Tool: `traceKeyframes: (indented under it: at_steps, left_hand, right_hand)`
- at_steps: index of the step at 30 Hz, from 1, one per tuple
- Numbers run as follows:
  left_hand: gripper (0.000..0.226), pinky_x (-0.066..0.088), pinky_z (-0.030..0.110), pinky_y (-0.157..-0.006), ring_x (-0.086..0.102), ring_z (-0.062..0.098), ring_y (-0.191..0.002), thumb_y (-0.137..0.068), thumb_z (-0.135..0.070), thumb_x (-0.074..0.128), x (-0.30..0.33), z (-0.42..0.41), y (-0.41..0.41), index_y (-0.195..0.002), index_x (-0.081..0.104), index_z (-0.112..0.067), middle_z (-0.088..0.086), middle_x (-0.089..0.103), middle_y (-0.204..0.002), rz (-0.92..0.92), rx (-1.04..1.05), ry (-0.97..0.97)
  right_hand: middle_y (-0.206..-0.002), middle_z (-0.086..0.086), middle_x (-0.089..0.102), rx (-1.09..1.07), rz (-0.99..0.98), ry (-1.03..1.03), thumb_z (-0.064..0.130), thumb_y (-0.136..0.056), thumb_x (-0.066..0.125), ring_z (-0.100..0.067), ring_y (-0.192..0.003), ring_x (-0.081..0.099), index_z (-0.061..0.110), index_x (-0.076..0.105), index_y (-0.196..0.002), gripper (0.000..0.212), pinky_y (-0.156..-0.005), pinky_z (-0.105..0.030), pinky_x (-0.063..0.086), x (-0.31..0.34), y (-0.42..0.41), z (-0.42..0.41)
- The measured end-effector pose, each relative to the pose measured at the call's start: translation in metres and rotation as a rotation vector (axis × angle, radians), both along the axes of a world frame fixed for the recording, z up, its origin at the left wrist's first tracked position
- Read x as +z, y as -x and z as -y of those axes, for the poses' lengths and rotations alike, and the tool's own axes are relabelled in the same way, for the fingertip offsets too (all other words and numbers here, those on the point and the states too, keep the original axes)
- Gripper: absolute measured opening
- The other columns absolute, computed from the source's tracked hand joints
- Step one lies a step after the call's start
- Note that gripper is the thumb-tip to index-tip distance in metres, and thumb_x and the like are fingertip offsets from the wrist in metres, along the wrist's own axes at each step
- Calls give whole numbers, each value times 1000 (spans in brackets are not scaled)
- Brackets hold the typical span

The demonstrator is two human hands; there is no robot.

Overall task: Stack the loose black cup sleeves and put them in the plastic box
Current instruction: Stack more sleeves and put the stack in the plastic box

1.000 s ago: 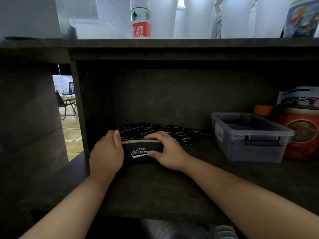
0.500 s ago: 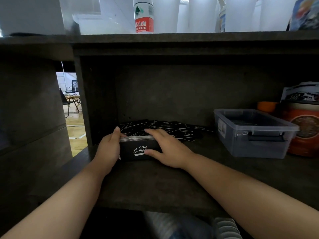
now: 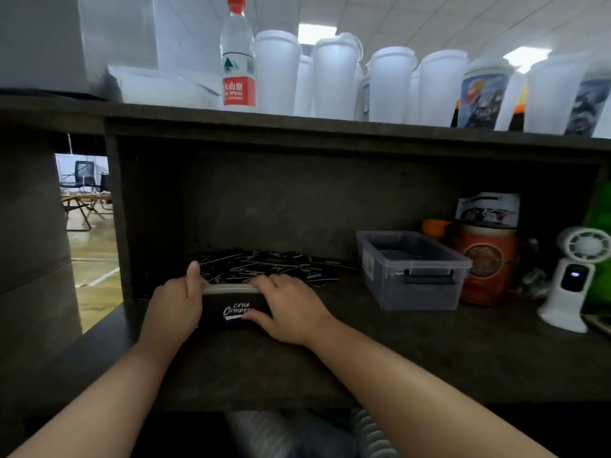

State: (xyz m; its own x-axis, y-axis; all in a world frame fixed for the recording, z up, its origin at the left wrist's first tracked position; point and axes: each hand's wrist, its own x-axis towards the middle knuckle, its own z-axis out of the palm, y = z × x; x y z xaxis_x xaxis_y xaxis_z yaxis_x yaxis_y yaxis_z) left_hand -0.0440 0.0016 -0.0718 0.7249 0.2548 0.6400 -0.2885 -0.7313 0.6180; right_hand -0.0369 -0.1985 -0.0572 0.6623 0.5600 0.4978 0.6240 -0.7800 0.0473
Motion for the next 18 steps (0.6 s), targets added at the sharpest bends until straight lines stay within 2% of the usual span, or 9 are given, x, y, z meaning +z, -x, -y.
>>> traceKeyframes:
  at_steps: [2, 5, 7, 10, 14, 18]
  left_hand:
    - [67, 40, 30, -62, 60, 13, -59, -98, -48, 13, 2, 5, 5, -82, 71, -19, -5, 60, -57, 31, -27, -55]
    - [63, 41, 29, -60, 60, 9, -57, -92, -54, 11, 2, 10, 13, -77, 64, -24, -6, 60, -56, 4, -102, -92]
    - [61, 44, 30, -59, 61, 9, -53, -92, -55, 12, 1, 10, 15, -76, 63, -25, -3, 60, -51, -22, -108, -91]
    - [57, 48, 31, -61, 60, 6, -51, -95, -50, 15, 2, 15, 19, -73, 61, -25, 0, 61, -50, -48, -115, -143]
    - [52, 42, 29, -58, 59, 5, -63, -94, -50, 12, 4, 13, 19, -78, 56, -28, -9, 60, -63, 5, -30, -259]
    - [52, 37, 29, -55, 58, 8, -64, -93, -52, 12, 3, 11, 12, -85, 57, -27, -9, 60, -69, 36, 46, -321]
  right_hand:
    - [-123, -7, 58, -17, -16, -42, 52, -91, 56, -23, -115, 51, 17, 43, -137, 59, -101, -39, 42, 6, 7, -5]
    - [-120, -9, 59, -30, -170, -114, 42, -96, 51, -25, -110, 55, 14, 47, -133, 46, -93, -41, 47, 15, 20, -22]
    - [-115, -11, 59, -53, -125, -46, 39, -99, 47, -27, -105, 55, 12, 51, -123, 36, -90, -42, 46, 15, 25, -27]
    - [-114, -11, 58, -65, -71, 1, 37, -99, 46, -27, -105, 54, 13, 50, -120, 32, -93, -42, 43, 12, 28, -21]
    - [-111, -7, 59, -70, -49, -36, 36, -100, 44, -21, -100, 54, 17, 51, -116, 25, -88, -35, 41, 16, 31, 15]
    - [-109, 1, 59, -183, -71, -158, 34, -101, 41, -16, -98, 55, 22, 50, -117, 22, -80, -29, 42, 28, 25, 80]
